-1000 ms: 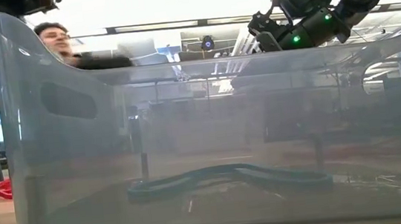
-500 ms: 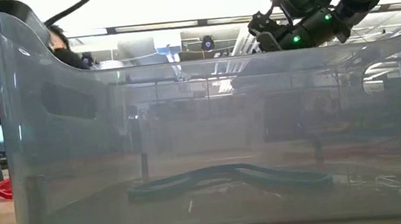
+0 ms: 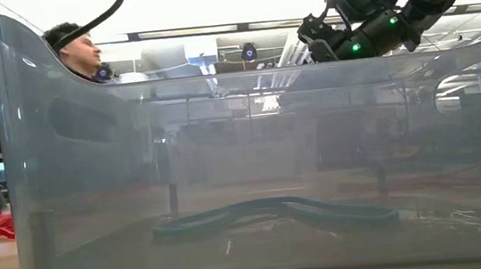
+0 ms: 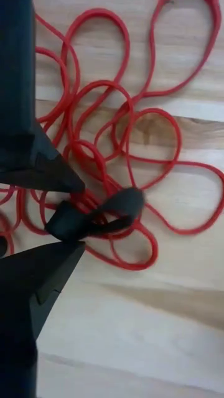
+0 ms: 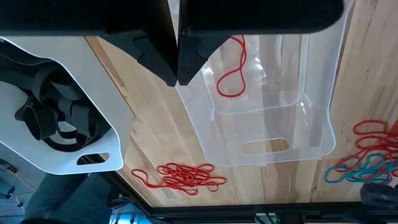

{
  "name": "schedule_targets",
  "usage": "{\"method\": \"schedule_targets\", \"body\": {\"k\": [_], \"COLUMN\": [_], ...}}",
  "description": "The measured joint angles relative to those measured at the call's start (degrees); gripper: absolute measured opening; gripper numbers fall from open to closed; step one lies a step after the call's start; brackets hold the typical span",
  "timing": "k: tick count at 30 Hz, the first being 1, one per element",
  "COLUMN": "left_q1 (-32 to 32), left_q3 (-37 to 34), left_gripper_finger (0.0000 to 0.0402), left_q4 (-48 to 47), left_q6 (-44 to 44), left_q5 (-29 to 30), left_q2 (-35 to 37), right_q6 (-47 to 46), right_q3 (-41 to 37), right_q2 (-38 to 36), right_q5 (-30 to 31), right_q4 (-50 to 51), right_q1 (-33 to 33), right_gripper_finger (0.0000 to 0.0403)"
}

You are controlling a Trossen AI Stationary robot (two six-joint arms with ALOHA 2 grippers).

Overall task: Sort rubber bands into baskets
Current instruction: Put the black rubber band into the white bin

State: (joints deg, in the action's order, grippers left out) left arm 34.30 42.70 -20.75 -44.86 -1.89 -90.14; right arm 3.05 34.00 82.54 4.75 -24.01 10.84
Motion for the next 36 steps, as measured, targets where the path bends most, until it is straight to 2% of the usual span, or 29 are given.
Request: {"method": "schedule_targets", "body": {"k": [4,12,19,24,28,36], "left_q1": [0.0,-0.1,-4.8,-12.9,-22.0,-41.2], "left_q3": [0.0,0.0,0.0,0.0,0.0,0.3], "left_gripper_finger": [0.0107,0.0009,0.0002,0.0001,0.0001,0.0], "left_q4": [-0.4,-1.3,-4.3,-5.0,-4.0,6.8], "left_q6": [0.4,5.5,9.2,14.1,20.5,31.1], "left_q5": [0.3,-0.8,0.7,2.2,4.3,3.5], "left_q2": [0.0,2.4,7.6,11.7,13.1,13.2], "right_q6": [0.0,0.0,0.0,0.0,0.0,-0.2], "right_q3": [0.0,0.0,0.0,0.0,0.0,0.0], "right_q2": [0.0,0.0,0.0,0.0,0.0,0.0], "right_q5": [0.0,0.0,0.0,0.0,0.0,0.0], "right_q4": [0.2,0.2,0.2,0.2,0.2,0.2], "right_q1": [0.0,0.0,0.0,0.0,0.0,0.0], "right_gripper_finger": [0.0,0.0,0.0,0.0,0.0,0.0]}}
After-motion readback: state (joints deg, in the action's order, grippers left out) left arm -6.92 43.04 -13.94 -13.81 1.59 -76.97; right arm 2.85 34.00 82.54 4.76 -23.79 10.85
